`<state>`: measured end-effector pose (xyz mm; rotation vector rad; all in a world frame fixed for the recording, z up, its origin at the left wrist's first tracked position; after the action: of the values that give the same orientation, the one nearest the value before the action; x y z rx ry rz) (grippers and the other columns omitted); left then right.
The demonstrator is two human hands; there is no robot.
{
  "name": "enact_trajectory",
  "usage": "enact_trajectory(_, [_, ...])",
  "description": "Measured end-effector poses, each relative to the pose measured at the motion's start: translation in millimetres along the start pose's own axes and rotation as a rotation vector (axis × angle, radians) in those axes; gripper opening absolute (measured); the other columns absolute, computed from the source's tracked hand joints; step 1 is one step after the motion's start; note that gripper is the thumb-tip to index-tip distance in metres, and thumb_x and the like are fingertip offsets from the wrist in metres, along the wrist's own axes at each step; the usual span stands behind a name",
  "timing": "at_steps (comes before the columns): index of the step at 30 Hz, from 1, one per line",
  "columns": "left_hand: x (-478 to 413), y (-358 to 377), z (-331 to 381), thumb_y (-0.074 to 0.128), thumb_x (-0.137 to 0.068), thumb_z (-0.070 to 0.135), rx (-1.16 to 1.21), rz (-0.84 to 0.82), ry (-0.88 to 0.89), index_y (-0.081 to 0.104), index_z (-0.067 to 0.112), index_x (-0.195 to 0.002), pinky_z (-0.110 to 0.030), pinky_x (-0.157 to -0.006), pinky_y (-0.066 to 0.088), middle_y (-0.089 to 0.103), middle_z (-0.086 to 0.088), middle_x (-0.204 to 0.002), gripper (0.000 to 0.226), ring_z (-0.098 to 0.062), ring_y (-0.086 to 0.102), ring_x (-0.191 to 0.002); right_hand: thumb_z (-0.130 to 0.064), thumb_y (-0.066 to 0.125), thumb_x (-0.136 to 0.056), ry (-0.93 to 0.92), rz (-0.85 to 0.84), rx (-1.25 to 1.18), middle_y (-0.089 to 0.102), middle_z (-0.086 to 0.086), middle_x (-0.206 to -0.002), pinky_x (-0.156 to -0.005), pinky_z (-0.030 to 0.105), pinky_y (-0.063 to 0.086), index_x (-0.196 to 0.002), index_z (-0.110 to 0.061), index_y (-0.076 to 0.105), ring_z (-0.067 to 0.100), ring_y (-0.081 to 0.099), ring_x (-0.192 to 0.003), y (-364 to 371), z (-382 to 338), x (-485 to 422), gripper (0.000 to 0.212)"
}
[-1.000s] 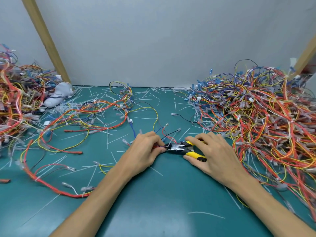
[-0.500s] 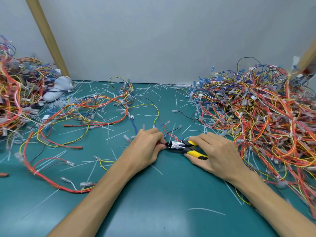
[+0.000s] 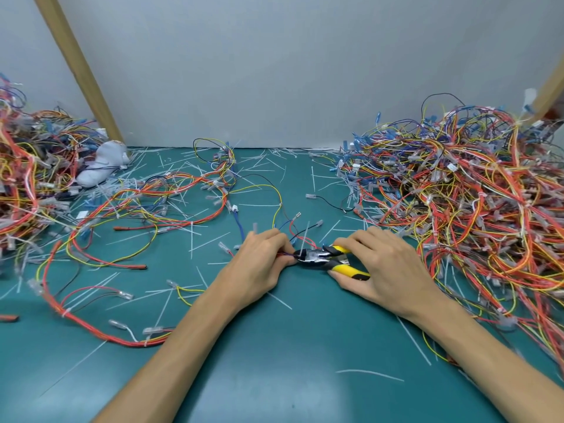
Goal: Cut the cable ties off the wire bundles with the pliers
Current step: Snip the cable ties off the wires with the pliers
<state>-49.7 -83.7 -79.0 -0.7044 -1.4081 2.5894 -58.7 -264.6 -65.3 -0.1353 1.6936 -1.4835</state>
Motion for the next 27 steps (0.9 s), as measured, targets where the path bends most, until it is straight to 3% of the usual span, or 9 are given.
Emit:
enact_trajectory(6, [0.6, 0.8, -0.9, 0.064, -0.091, 0.018, -0.003, -0.003, 0.012, 0.064, 0.013, -0.089, -0.029, -0.082, 0.034, 0.059, 0.006, -0.09, 0.006, -0.02, 0.057, -0.087, -0.054, 0.063, -0.086, 0.006, 0.007, -0.022, 0.064, -0.006, -0.082, -0.061, 0.027, 0.046, -0.102, -0.019, 0.069, 0.018, 0.06, -0.073, -1.3, -0.1, -0.3, 0.039])
enact_trajectory(10, [2.2, 0.5, 3.2, 0.062, -0.092, 0.02, -0.067, 0.006, 0.062, 0.063, 0.015, -0.093, -0.03, -0.081, 0.033, 0.061, 0.005, -0.095, 0.005, -0.019, 0.056, -0.087, -0.056, 0.055, -0.088, 0.005, -0.06, -0.051, 0.062, -0.004, -0.09, -0.068, 0.031, 0.047, -0.109, -0.019, 0.066, 0.02, 0.058, -0.08, 2.8, -1.2, -1.0, 0.044])
enact_trajectory(17, [2.7, -0.1, 5.2, 0.061, -0.093, 0.027, -0.048, 0.007, 0.076, 0.063, 0.019, -0.096, -0.029, -0.08, 0.028, 0.057, 0.009, -0.094, 0.009, -0.015, 0.054, -0.085, -0.049, 0.067, -0.084, 0.035, -0.028, -0.065, 0.064, -0.004, -0.088, -0.067, 0.032, 0.049, -0.106, -0.017, 0.068, 0.02, 0.06, -0.078, -0.1, 0.5, -1.6, 0.039])
enact_trajectory(21, [0.7, -1.4, 7.2, 0.063, -0.092, 0.034, -0.045, 0.008, 0.075, 0.063, 0.021, -0.093, -0.029, -0.077, 0.028, 0.052, 0.014, -0.088, 0.013, -0.014, 0.053, -0.08, -0.057, 0.054, -0.088, 0.046, -0.028, -0.087, 0.064, -0.007, -0.091, -0.07, 0.027, 0.044, -0.108, -0.02, 0.066, 0.017, 0.059, -0.08, 1.2, 1.6, -1.0, 0.043])
enact_trajectory(27, [0.0, -2.7, 7.0, 0.065, -0.087, 0.021, -0.02, 0.008, 0.045, 0.06, 0.02, -0.08, -0.033, -0.078, 0.033, 0.048, 0.016, -0.079, 0.009, -0.014, 0.049, -0.07, -0.06, 0.048, -0.088, 0.051, -0.076, -0.127, 0.064, -0.009, -0.086, -0.063, 0.032, 0.05, -0.105, -0.023, 0.065, 0.016, 0.06, -0.077, 4.4, 1.4, -0.1, 0.045])
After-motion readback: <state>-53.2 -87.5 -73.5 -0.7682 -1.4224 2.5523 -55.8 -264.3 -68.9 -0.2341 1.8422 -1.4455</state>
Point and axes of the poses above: each hand's wrist, its own x-axis away from the middle knuckle, its own y-axis out of the palm, z = x × y, the point moved 7 cm from there along -x, towards the middle knuckle
